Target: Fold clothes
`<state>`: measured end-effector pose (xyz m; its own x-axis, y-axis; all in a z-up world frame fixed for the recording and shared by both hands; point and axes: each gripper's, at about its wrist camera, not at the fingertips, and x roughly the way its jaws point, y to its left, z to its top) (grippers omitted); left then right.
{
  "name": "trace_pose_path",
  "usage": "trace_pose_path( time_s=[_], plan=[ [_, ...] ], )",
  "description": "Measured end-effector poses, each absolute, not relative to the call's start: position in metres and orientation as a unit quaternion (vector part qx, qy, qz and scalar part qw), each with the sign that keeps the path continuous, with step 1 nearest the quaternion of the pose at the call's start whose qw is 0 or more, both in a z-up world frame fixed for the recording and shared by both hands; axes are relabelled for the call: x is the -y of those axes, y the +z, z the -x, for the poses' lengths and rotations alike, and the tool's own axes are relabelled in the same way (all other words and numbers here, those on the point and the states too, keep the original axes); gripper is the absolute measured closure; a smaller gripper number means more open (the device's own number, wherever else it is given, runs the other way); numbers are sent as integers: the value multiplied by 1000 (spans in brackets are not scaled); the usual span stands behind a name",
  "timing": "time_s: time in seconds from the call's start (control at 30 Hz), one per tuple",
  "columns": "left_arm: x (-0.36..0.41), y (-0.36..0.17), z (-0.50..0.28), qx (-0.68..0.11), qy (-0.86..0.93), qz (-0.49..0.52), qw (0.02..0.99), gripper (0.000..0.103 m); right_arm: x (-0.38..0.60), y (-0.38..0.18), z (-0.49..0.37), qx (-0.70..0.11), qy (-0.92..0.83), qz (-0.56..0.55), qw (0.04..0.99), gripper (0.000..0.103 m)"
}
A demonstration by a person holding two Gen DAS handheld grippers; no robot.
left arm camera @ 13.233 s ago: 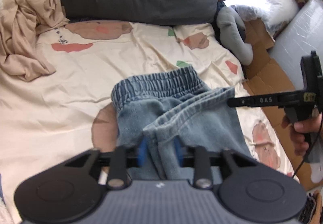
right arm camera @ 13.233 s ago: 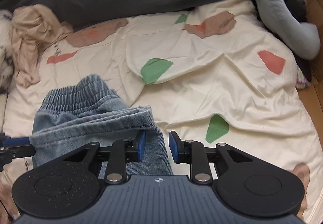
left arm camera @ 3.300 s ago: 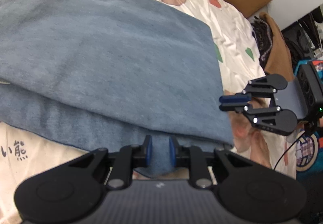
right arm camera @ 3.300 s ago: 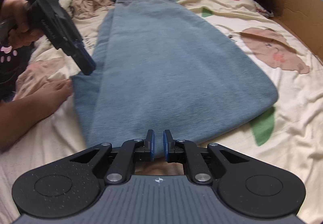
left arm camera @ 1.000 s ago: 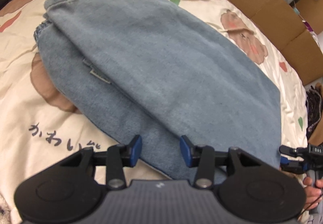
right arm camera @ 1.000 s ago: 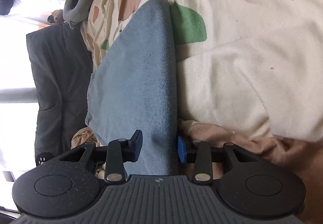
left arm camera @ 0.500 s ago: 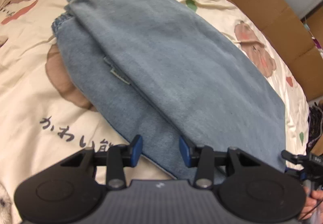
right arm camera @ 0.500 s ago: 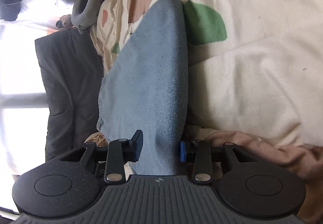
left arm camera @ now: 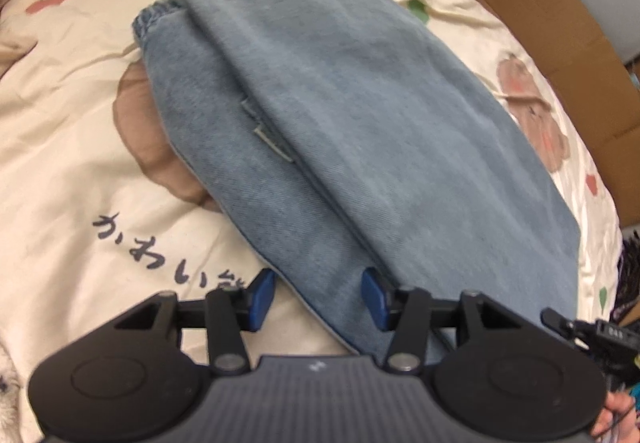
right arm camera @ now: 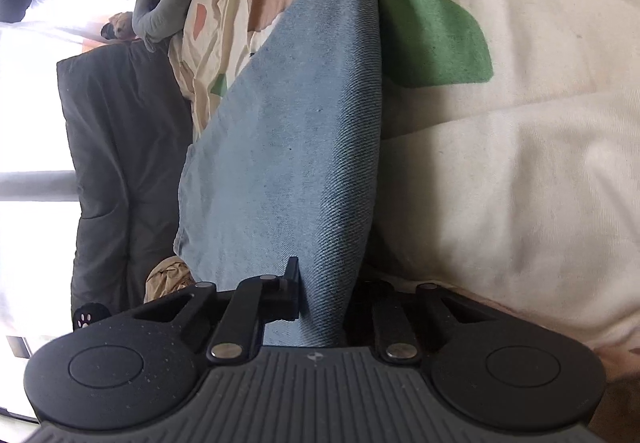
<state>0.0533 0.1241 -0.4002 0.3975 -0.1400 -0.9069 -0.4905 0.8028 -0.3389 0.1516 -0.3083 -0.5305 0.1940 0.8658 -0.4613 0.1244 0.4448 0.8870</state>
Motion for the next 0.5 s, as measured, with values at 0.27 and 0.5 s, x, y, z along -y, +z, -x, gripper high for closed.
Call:
trace_pose_path(
  time_s=[0.27, 0.5],
  plan=[
    [-133, -405, -54, -532, 117, 310, 779, 52, 308, -535, -152, -566, 287, -452, 627, 87],
    [-134, -408, -53, -531, 117, 321, 776, 52, 304, -535, -154, -576, 288, -434, 630, 91]
  ],
)
